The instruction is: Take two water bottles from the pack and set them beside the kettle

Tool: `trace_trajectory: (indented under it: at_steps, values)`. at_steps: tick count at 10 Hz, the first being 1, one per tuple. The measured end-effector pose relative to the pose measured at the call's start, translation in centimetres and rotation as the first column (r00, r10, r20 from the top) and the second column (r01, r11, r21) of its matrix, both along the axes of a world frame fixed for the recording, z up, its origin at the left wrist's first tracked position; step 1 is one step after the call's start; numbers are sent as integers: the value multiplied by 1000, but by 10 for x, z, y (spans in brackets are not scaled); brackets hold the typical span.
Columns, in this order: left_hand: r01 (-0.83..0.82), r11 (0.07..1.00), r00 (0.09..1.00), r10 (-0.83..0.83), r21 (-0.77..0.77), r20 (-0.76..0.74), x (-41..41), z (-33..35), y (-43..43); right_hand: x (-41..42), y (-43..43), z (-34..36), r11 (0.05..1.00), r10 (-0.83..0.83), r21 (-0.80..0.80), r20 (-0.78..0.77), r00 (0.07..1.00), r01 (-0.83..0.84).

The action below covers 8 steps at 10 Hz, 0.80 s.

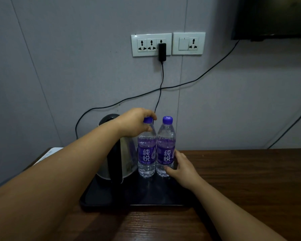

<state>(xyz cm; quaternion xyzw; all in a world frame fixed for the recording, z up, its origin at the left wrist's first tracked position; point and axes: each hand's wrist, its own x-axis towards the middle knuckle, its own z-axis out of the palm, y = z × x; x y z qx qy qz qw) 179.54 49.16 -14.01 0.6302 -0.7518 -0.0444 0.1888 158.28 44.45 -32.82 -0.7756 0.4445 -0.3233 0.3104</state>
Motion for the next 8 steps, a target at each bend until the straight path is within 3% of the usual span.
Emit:
trace_trajectory:
  at_steps: [5,7,8]
  values:
    - [6,1000,1000,-6,-1,-24,1,-4,-1,2,3,3,998,11,66,11,1000,-12]
    - [-44,992,989,61,120,-137,8,17,1,-2,13,32,981,31,190,21,999,-35]
    - [-85,987,987,103,140,-123,8,48,8,-5,30,69,977,13,212,33,999,-20]
